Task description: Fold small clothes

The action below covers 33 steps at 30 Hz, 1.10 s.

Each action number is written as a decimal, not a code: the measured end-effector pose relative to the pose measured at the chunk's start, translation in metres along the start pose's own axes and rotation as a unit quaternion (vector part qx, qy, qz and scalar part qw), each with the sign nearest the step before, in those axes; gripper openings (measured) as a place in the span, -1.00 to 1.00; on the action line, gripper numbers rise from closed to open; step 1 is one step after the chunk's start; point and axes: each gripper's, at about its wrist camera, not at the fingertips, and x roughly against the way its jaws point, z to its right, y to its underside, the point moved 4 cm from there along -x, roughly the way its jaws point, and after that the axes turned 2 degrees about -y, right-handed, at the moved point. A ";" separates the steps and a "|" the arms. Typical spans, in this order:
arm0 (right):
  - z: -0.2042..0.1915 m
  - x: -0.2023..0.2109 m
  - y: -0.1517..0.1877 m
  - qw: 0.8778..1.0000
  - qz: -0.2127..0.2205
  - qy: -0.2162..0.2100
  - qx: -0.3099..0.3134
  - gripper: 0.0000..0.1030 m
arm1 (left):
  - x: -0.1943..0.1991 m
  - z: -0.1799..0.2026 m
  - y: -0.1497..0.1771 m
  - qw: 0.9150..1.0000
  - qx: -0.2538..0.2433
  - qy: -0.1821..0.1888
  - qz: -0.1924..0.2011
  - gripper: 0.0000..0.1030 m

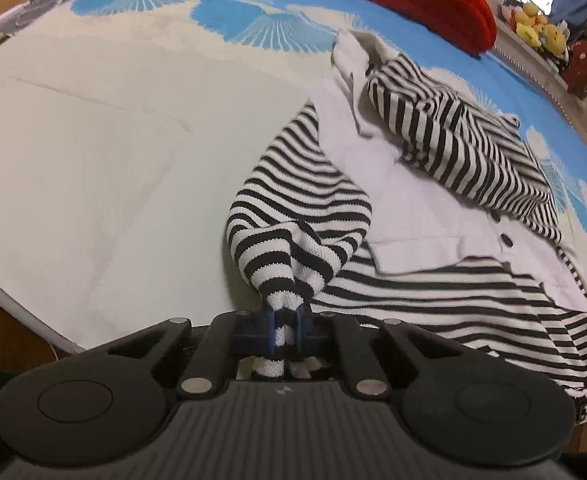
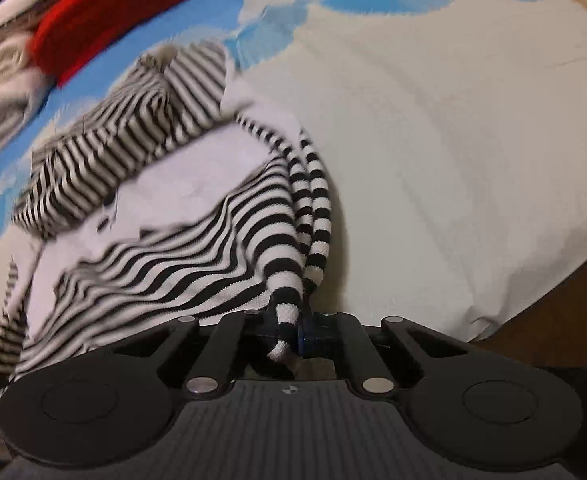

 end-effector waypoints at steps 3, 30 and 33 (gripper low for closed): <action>0.001 -0.012 0.008 0.999 -0.028 0.019 0.003 -0.88 | -0.015 0.002 0.003 0.999 -0.012 -0.007 -0.031 -0.52; -0.008 -0.020 0.010 0.999 -0.023 0.017 0.024 -0.87 | -0.015 0.004 0.004 0.999 -0.025 0.013 -0.037 -0.74; -0.008 -0.027 0.013 0.999 -0.041 0.017 0.023 -0.75 | -0.017 0.005 0.004 0.999 -0.031 0.009 -0.039 -0.71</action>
